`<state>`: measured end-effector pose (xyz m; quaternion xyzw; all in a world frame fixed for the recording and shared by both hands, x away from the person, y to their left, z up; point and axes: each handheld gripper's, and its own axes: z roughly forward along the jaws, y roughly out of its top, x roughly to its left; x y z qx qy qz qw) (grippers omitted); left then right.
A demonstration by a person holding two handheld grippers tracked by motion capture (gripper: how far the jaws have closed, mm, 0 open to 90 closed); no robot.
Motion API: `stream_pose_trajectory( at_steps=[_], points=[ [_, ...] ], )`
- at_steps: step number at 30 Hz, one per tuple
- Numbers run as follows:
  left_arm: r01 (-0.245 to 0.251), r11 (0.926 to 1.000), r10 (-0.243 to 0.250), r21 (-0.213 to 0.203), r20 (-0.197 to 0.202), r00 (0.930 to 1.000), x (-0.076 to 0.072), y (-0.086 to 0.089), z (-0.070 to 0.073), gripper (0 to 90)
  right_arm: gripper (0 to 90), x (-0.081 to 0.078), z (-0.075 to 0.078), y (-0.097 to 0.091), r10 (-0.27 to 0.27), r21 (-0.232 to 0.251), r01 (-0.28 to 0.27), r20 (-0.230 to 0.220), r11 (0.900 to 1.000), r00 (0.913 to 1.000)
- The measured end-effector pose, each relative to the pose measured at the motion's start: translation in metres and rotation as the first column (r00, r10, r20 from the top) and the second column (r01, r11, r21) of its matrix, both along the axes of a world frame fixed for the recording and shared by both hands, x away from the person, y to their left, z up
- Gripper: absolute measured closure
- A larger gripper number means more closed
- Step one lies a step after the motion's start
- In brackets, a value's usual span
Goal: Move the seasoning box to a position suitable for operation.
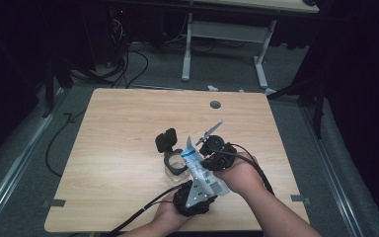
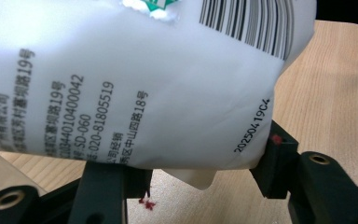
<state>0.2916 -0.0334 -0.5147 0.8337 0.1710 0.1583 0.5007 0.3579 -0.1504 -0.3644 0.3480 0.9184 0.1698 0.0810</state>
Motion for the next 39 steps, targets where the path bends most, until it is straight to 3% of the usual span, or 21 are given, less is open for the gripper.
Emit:
stream_pose_trajectory(
  at_steps=[39],
  points=[
    [0.005,0.9991,-0.006,-0.041,-0.032,0.9995,0.003,0.009,0.006,46.5,90.0,0.013,0.002,0.026,0.049,-0.043,-0.048,0.006,0.9979,0.9988]
  ],
)
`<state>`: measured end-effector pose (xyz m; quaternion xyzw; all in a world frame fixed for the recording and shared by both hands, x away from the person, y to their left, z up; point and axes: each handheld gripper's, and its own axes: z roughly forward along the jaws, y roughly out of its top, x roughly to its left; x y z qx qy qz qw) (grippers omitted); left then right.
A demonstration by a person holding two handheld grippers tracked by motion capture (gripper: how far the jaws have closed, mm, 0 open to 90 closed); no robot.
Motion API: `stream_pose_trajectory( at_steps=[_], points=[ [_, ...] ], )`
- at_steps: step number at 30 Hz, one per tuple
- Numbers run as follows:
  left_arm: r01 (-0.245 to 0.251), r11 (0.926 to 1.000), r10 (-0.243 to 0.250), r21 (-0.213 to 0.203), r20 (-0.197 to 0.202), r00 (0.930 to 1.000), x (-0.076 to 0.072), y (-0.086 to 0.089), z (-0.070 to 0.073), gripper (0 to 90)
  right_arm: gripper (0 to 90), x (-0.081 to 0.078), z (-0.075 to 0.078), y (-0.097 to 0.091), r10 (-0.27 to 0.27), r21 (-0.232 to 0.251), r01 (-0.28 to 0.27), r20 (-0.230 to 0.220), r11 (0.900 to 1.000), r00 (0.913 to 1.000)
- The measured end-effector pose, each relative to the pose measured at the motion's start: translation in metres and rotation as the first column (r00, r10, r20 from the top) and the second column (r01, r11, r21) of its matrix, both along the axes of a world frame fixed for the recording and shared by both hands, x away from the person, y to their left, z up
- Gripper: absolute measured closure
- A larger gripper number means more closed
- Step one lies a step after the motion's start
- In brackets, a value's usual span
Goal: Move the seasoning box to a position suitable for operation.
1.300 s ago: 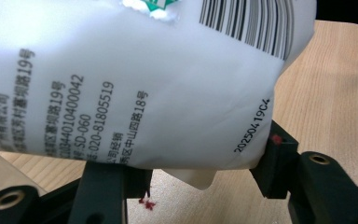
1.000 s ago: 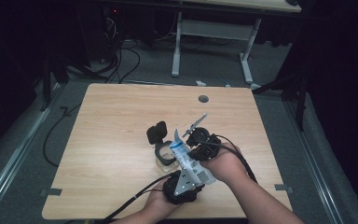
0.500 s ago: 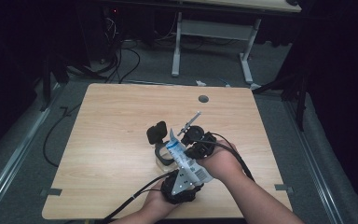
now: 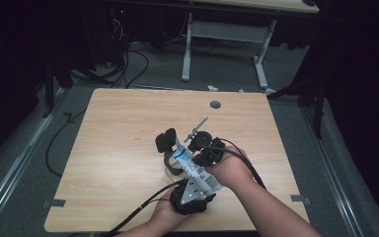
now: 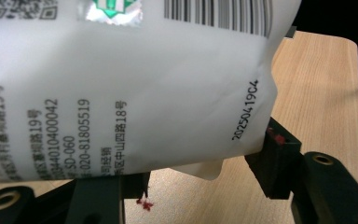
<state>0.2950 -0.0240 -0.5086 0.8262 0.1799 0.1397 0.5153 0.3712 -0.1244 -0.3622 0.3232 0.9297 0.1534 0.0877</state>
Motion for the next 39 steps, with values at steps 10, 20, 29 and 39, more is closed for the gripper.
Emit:
stream_pose_trajectory(
  at_steps=[10,20,29,39],
  points=[
    [0.006,0.9999,-0.006,-0.013,-0.004,1.0,0.0001,0.0004,0.0013,46.5,90.0,0.002,0.0001,0.0029,0.006,-0.011,-0.006,0.0,0.9999,1.0],
    [0.006,0.9998,-0.006,-0.019,-0.001,1.0,0.0015,0.0012,0.0033,47.1,90.0,0.0051,0.0017,0.0044,0.012,-0.015,-0.012,-0.001,0.9998,0.9999],
    [0.019,0.9997,-0.019,-0.015,0.001,0.9998,-0.0003,0.0,0.0033,47.2,90.0,0.0069,0.001,0.0044,0.01,-0.021,-0.01,-0.019,0.9997,0.9998],
    [0.025,0.9996,-0.025,-0.012,0.002,0.9997,0.0004,-0.0012,0.0037,47.9,90.0,0.0096,0.0005,0.0045,0.006,-0.027,-0.008,-0.04,0.9996,0.9992]
  ],
)
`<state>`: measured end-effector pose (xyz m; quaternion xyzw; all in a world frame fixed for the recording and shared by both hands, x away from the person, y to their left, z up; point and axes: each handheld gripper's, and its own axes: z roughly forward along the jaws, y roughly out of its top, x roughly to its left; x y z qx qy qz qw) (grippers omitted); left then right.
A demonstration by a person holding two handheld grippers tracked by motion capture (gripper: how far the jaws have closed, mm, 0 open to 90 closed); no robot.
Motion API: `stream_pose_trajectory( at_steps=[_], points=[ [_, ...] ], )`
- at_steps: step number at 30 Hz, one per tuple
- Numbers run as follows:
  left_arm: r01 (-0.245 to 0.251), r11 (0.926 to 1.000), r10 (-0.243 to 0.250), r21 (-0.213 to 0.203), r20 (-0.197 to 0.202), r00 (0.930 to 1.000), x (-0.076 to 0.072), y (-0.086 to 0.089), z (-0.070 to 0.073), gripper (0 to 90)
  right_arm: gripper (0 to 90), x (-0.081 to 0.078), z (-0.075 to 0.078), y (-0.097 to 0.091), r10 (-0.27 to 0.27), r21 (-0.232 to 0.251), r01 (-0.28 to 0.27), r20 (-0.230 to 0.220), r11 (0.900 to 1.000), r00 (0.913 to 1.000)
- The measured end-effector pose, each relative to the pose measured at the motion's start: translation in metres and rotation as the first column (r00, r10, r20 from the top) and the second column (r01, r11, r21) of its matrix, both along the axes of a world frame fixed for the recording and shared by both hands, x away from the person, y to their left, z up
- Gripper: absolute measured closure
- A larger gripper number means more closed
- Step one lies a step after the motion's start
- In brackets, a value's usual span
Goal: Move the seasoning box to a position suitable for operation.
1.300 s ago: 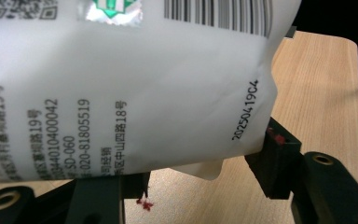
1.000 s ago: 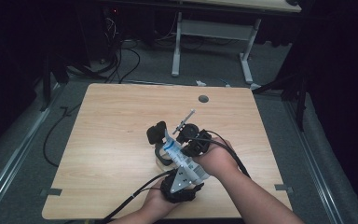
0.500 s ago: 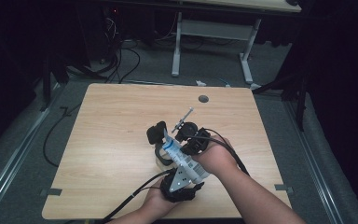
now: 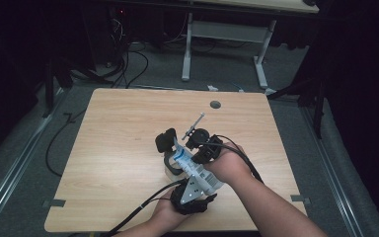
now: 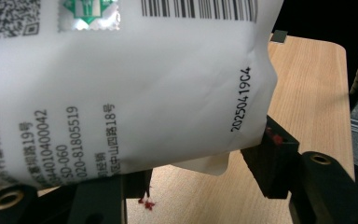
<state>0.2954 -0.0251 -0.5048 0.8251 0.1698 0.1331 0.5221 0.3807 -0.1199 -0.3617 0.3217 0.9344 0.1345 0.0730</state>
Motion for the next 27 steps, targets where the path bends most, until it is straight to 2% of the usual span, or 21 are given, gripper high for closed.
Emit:
stream_pose_trajectory(
  at_steps=[27],
  points=[
    [-0.003,0.9999,0.002,-0.014,-0.003,1.0,0.0021,0.0032,0.0051,48.9,90.0,0.0029,0.0004,0.0074,0.013,-0.001,-0.013,0.003,0.9999,0.9999]
  ],
)
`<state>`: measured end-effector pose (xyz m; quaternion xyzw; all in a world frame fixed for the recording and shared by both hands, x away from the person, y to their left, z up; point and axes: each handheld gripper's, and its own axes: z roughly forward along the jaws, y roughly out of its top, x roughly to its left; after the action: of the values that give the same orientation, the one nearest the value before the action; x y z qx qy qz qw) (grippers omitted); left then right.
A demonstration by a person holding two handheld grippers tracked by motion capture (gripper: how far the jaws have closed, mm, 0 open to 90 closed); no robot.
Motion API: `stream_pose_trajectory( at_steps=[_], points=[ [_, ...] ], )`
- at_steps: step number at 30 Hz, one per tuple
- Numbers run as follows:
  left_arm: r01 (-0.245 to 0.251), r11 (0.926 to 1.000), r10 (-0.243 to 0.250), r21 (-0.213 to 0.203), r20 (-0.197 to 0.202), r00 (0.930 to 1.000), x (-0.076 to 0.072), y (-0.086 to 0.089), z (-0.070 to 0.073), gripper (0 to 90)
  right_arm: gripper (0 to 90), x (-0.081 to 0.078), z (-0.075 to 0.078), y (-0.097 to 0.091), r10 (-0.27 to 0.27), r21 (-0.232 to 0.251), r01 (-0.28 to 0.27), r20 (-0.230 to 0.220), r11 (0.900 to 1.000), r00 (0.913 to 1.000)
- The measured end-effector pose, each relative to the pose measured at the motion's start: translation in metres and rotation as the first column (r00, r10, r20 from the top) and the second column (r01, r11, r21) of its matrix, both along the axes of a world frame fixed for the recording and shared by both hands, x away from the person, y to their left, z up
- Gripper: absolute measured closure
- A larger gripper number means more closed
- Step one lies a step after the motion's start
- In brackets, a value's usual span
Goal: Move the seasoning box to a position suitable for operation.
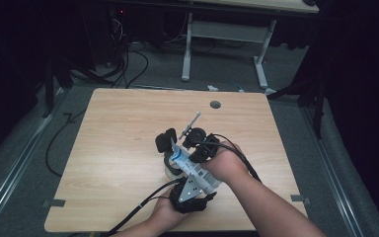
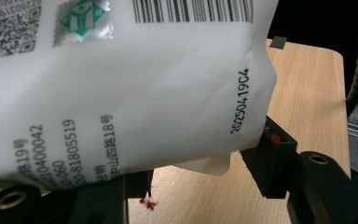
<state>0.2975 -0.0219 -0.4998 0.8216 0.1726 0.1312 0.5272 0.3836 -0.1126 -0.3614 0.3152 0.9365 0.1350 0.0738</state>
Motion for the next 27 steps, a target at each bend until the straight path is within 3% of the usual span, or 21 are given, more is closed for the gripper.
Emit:
stream_pose_trajectory(
  at_steps=[27],
  points=[
    [0.002,0.9999,-0.002,-0.015,0.004,1.0,0.0017,0.0026,0.0043,49.5,90.0,0.0025,0.0045,0.0032,0.011,-0.016,-0.011,0.013,0.9998,0.9999]
  ],
)
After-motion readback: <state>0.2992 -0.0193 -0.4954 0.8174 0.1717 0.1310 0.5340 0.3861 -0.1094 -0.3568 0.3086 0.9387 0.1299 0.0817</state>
